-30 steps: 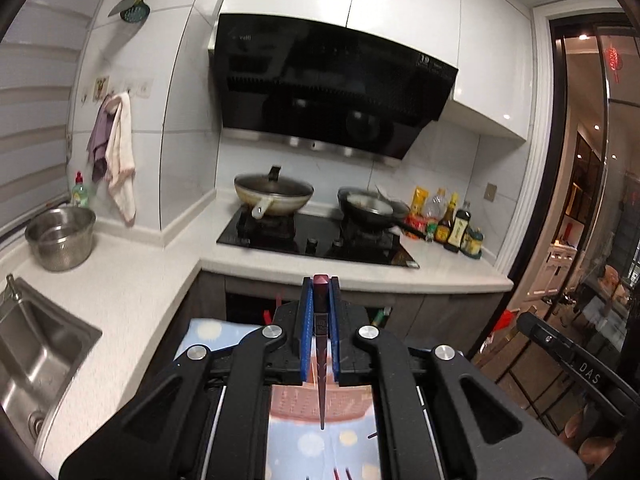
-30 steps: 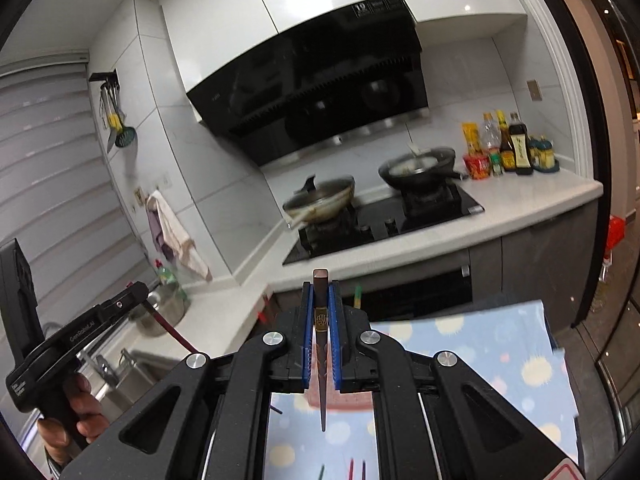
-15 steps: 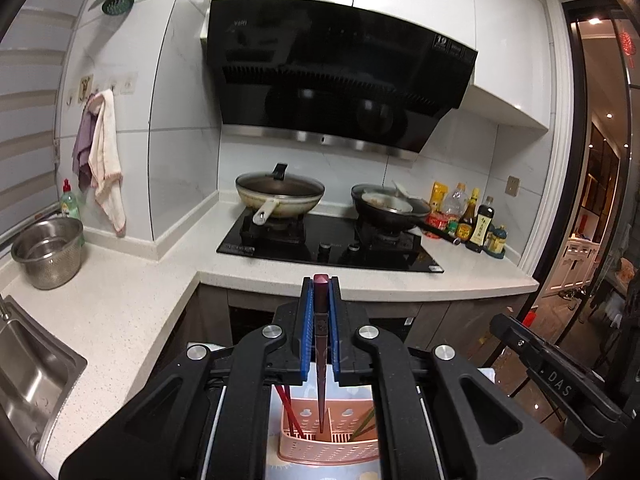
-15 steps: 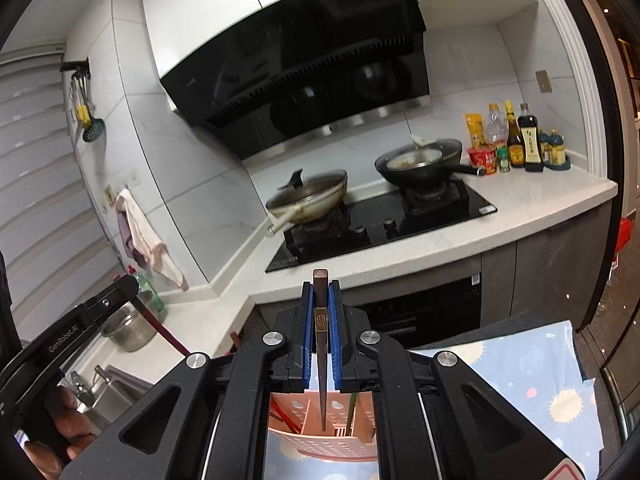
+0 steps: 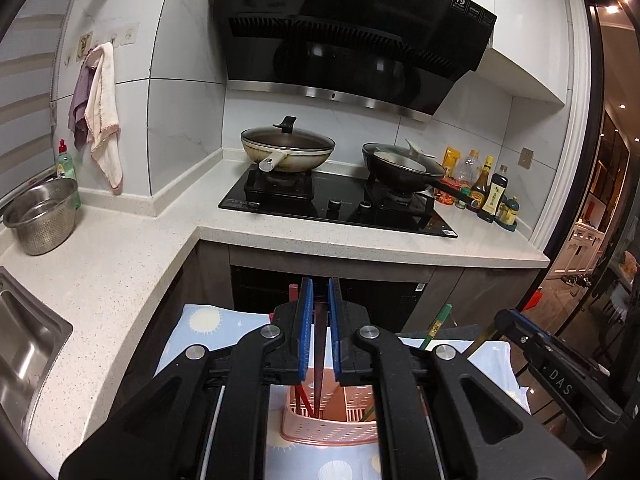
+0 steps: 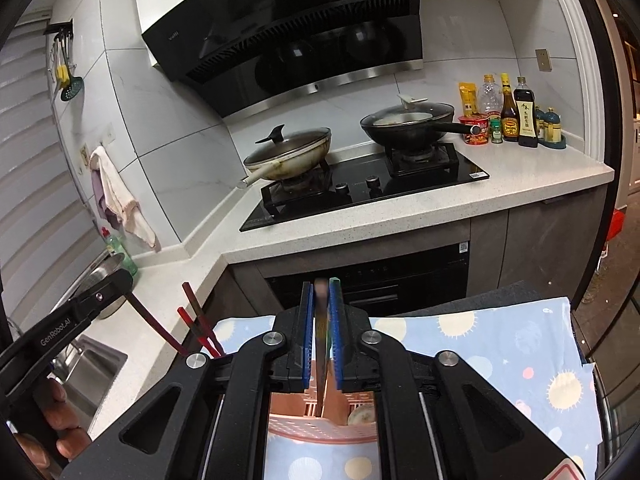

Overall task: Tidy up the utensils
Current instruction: 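Lift both chopsticks and carry them over the pink basket, then open the left tool over the basket while the right tool releases its chopstick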

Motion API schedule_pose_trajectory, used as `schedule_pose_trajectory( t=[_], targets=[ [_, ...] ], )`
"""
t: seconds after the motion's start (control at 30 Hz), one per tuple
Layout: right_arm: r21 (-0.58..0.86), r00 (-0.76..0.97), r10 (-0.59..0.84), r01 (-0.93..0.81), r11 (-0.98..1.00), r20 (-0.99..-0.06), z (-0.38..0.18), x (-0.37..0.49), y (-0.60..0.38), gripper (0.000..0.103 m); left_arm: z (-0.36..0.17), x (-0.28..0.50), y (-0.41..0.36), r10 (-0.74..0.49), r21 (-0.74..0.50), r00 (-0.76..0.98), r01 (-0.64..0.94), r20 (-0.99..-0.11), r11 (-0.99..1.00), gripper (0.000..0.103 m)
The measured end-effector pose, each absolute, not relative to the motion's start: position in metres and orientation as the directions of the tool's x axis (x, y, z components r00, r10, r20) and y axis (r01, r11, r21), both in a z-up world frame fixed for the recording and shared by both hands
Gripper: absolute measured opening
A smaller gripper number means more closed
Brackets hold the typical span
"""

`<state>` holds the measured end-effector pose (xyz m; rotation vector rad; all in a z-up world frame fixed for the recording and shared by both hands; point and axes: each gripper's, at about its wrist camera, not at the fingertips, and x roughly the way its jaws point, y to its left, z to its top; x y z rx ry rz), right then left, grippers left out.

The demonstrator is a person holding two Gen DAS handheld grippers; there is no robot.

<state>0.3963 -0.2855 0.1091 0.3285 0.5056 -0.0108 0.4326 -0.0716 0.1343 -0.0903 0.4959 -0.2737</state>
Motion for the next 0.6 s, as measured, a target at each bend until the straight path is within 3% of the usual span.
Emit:
schedule_pose_trajectory(
  t=[0.13,0.6],
  targets=[
    [0.304,0.882,0.065,0.091,0.948,-0.466,0.113,0.391,-0.285,0.025,0.134,0.428,-0.069,-0.264,-0.154,0.853,0.217,-0.450,0.964,0.038],
    [0.254,0.883,0.053,0.076,0.964,-0.466,0.121,0.348,-0.274,0.026,0.137,0.390,-0.061,-0.270,-0.132,0.851,0.236,-0.451,0.963,0.040]
  ],
)
